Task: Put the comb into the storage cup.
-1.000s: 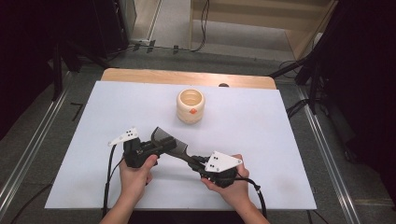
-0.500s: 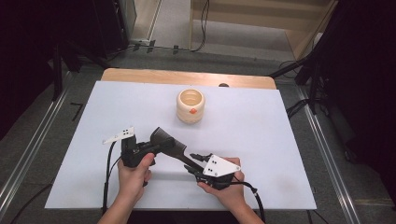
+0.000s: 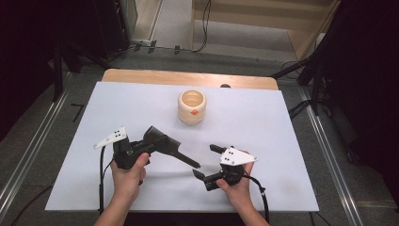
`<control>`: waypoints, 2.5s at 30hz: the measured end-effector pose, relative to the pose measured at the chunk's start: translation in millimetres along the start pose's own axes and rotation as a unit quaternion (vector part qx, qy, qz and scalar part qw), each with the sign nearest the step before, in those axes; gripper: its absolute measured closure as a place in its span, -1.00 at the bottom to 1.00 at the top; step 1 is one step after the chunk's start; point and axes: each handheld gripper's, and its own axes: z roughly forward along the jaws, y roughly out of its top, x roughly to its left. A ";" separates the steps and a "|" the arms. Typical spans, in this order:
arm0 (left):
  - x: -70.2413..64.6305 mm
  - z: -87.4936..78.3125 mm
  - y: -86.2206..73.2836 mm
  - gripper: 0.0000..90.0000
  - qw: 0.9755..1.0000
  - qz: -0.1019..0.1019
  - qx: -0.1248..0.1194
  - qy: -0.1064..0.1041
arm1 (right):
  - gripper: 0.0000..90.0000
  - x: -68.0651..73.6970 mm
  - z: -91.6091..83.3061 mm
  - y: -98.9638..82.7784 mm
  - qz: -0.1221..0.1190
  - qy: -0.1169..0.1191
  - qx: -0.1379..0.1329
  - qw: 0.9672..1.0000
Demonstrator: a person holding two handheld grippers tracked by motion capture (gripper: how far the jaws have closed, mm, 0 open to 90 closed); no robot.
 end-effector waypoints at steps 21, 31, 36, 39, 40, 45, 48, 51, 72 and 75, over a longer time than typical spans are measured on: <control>-1.2 -15.4 10.8 0.91 0.999 0.034 -0.016 0.027 | -1.00 -38.1 -36.9 -19.6 0.024 -0.077 -0.005 0.997; -1.3 -21.6 15.8 0.91 0.998 0.043 -0.020 0.029 | -1.00 -50.7 -56.4 -27.8 0.030 -0.103 -0.013 0.994; 0.5 -24.0 16.8 0.91 0.998 0.043 -0.021 0.034 | -1.00 -55.3 -68.8 -32.6 0.036 -0.115 -0.014 0.993; 1.1 -25.2 17.5 0.91 0.998 0.047 -0.020 0.037 | -1.00 -58.0 -76.5 -34.6 0.036 -0.125 -0.016 0.991; 1.1 -25.5 17.6 0.91 0.998 0.048 -0.020 0.038 | -1.00 -59.1 -78.9 -35.3 0.036 -0.127 -0.016 0.991; 1.0 -27.1 18.7 0.91 0.998 0.050 -0.021 0.042 | -1.00 -63.9 -90.4 -38.3 0.041 -0.140 -0.020 0.989; 1.7 -28.4 19.1 0.91 0.998 0.048 -0.024 0.043 | -1.00 -66.8 -97.0 -40.6 0.042 -0.147 -0.020 0.988; 2.2 -30.3 20.0 0.91 0.997 0.051 -0.023 0.047 | -1.00 -70.1 -103.7 -43.4 0.049 -0.148 -0.026 0.988; 0.4 -30.0 35.4 0.91 0.996 0.061 -0.030 0.057 | -1.00 -82.8 -139.2 -64.2 0.054 -0.184 -0.027 0.981; 1.7 -28.4 38.6 0.91 0.996 0.061 -0.032 0.058 | -1.00 -82.6 -141.8 -65.7 0.054 -0.186 -0.028 0.981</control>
